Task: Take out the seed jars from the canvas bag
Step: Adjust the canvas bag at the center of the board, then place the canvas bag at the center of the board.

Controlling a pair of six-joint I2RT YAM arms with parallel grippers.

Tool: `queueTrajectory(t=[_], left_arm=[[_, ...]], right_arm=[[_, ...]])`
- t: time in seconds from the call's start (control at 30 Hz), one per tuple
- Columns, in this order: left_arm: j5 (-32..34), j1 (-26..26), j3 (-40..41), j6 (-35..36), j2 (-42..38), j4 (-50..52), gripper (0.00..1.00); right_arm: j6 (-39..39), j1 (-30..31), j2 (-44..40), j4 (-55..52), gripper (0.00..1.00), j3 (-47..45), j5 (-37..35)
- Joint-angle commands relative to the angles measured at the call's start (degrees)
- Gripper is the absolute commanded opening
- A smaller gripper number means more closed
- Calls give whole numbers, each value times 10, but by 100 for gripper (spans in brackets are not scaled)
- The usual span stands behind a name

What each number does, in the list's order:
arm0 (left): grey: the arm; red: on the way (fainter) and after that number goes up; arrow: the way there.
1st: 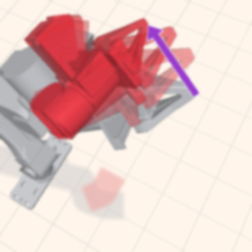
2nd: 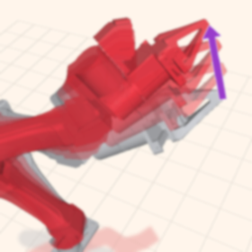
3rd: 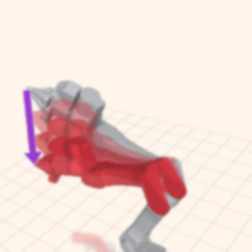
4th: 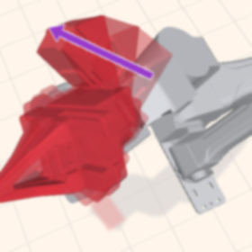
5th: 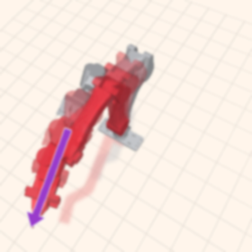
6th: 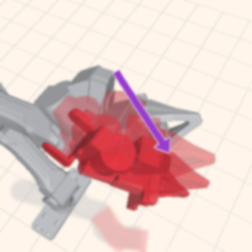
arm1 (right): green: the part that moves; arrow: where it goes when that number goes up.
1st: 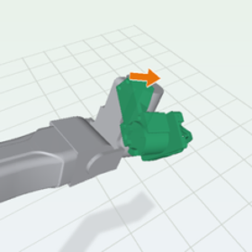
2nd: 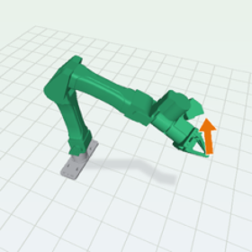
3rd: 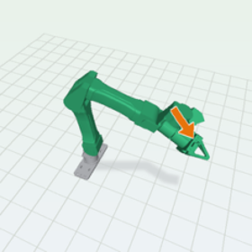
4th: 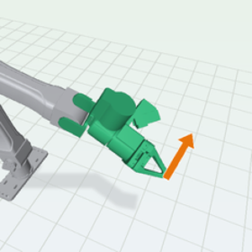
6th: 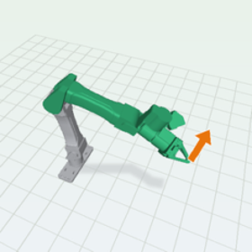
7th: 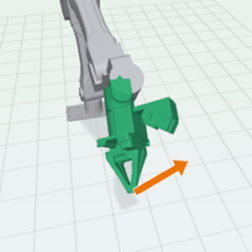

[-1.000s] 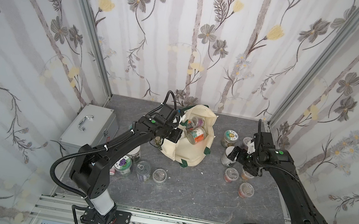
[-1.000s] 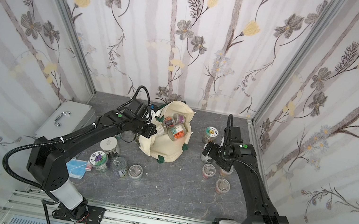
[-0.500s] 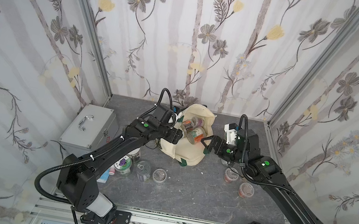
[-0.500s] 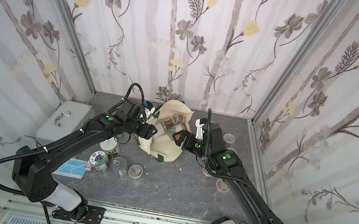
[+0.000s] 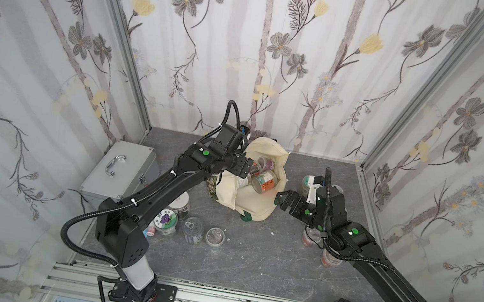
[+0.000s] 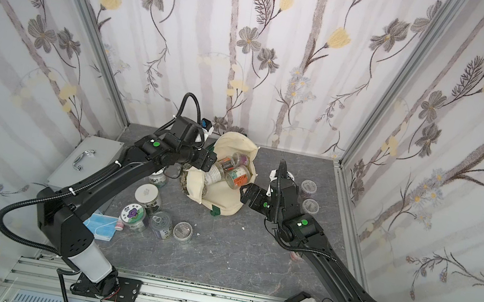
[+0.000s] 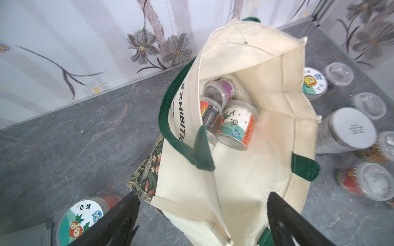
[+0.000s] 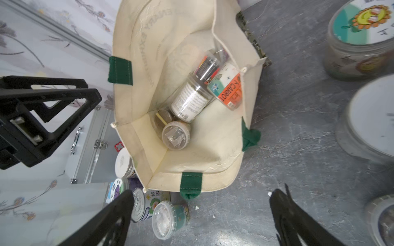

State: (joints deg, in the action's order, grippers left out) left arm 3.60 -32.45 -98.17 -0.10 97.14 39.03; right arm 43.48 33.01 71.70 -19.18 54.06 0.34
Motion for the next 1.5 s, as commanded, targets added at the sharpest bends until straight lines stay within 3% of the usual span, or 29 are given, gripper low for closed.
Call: queueTrajectory(t=[0.0,0.13,0.23,0.43,0.57,0.83,1.0,1.13,1.47], left_arm=[[22,1,-73,25,58,71,92],[20,2,-193,33,158,146,79],[14,-2,-253,27,199,185,47],[24,-18,-216,16,169,155,17],[37,-36,-156,21,131,113,4],[43,-70,-9,32,41,3,0],[30,-74,68,21,-9,-37,0],[14,-74,91,15,-18,-38,0],[10,-75,97,7,-37,-26,0]], right_arm=[[19,-22,-20,29,100,-24,-19],[28,-78,-60,108,100,-91,81],[32,-125,-88,188,100,-155,200],[56,-139,-114,281,100,-204,259],[50,-122,-95,291,99,-179,280],[14,-40,-33,268,84,-118,235],[39,-15,6,297,73,-122,212],[51,-2,54,313,65,-99,192],[73,42,262,376,63,-6,157]])
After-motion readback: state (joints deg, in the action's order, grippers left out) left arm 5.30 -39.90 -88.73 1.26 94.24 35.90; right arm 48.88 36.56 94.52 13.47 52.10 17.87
